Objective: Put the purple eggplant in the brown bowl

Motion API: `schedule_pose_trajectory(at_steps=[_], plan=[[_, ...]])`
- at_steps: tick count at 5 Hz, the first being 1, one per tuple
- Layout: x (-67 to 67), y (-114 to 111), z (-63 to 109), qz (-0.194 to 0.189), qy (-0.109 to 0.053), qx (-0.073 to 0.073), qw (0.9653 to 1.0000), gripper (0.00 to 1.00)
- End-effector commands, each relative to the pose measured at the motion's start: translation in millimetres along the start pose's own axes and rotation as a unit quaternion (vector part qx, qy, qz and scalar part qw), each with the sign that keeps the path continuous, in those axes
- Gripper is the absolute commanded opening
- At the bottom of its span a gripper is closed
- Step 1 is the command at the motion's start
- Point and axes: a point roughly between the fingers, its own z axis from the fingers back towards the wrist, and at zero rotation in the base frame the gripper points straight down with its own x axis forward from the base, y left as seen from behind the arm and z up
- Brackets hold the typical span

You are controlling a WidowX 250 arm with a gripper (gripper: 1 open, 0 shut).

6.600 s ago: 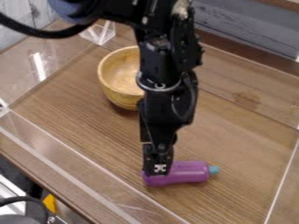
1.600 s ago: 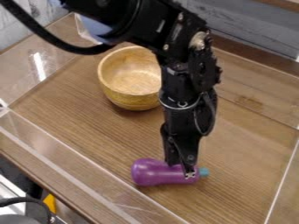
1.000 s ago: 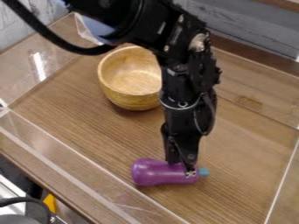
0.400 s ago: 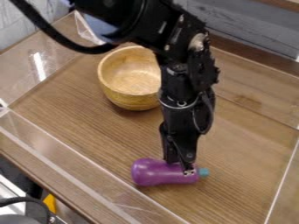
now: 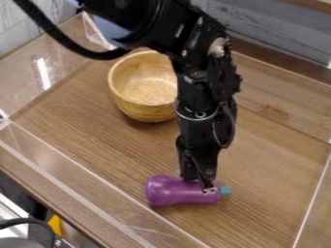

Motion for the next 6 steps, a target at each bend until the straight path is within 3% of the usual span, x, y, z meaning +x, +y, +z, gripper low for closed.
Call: schedule_pose_trajectory(at_steps=[1, 6], plan=[[9.8, 9.9, 8.4, 0.007, -0.02, 0.014, 0.9997, 0.0], [9.1, 12.5, 1.9, 0.015, -0.018, 0.013, 0.9996, 0.0]])
